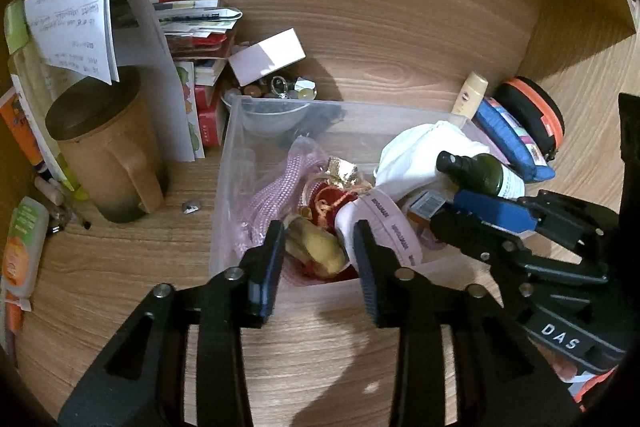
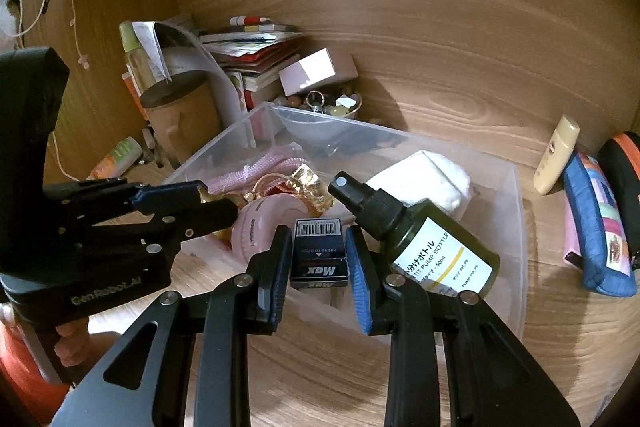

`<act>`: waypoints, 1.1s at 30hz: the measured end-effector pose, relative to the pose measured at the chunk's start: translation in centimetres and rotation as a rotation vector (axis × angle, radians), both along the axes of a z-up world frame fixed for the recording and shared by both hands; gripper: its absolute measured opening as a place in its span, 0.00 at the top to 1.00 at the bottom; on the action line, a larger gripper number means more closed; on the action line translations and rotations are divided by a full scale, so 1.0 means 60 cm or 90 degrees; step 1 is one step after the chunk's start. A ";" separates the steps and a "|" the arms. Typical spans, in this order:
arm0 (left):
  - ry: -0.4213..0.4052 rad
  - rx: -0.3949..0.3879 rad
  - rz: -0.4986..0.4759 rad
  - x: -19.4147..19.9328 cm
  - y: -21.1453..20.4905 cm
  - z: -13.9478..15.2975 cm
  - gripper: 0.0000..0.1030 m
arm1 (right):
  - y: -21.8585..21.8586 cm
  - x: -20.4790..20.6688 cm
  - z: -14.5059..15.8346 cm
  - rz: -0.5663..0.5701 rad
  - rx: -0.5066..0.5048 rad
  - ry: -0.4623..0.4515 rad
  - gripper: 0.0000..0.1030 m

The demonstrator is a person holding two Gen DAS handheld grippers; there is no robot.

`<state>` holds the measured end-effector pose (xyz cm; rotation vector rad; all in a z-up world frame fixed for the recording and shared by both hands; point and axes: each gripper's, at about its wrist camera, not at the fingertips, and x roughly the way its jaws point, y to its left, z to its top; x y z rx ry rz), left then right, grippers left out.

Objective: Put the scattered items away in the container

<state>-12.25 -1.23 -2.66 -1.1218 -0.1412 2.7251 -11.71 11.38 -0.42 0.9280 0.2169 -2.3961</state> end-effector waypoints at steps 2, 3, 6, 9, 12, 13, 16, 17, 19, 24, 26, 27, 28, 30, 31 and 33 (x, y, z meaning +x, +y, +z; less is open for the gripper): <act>0.001 0.006 -0.002 0.002 -0.001 0.002 0.58 | -0.001 0.001 0.001 0.002 0.003 -0.001 0.70; 0.002 0.004 -0.002 0.003 0.000 0.003 0.58 | -0.002 0.002 0.001 0.003 0.004 -0.005 0.63; 0.006 -0.002 -0.002 0.010 0.003 0.006 0.58 | -0.001 0.007 0.005 0.014 -0.009 -0.016 0.59; 0.009 -0.003 0.000 0.015 0.003 0.011 0.57 | 0.003 0.016 0.012 0.018 -0.014 -0.012 0.59; 0.021 -0.010 0.010 0.026 0.000 0.017 0.45 | 0.007 0.026 0.018 0.020 -0.019 -0.012 0.58; 0.025 -0.012 0.012 0.030 0.000 0.019 0.41 | 0.009 0.031 0.020 0.022 -0.018 -0.013 0.56; 0.034 -0.018 0.013 0.040 0.000 0.026 0.39 | 0.017 0.044 0.024 0.021 -0.018 -0.007 0.45; 0.036 -0.020 0.014 0.044 0.000 0.029 0.37 | 0.019 0.050 0.026 0.019 -0.015 -0.001 0.45; 0.042 -0.027 0.016 0.051 0.002 0.032 0.34 | 0.027 0.058 0.030 0.014 -0.015 0.004 0.45; 0.052 -0.038 0.022 0.068 0.005 0.039 0.32 | 0.052 0.072 0.044 -0.011 -0.026 0.015 0.34; 0.058 -0.053 0.033 0.076 0.007 0.042 0.27 | 0.063 0.077 0.051 -0.021 -0.033 0.022 0.33; 0.063 -0.059 0.037 0.080 0.008 0.042 0.26 | 0.068 0.079 0.055 -0.027 -0.036 0.025 0.33; 0.067 -0.066 0.040 0.086 0.010 0.044 0.25 | 0.073 0.082 0.059 -0.035 -0.038 0.029 0.32; 0.070 -0.073 0.038 0.093 0.015 0.046 0.23 | 0.082 0.088 0.066 -0.049 -0.039 0.038 0.26; 0.071 -0.073 0.038 0.096 0.016 0.047 0.21 | 0.087 0.091 0.069 -0.058 -0.039 0.045 0.22; 0.075 -0.076 0.043 0.104 0.020 0.050 0.21 | 0.093 0.099 0.073 -0.071 -0.037 0.055 0.21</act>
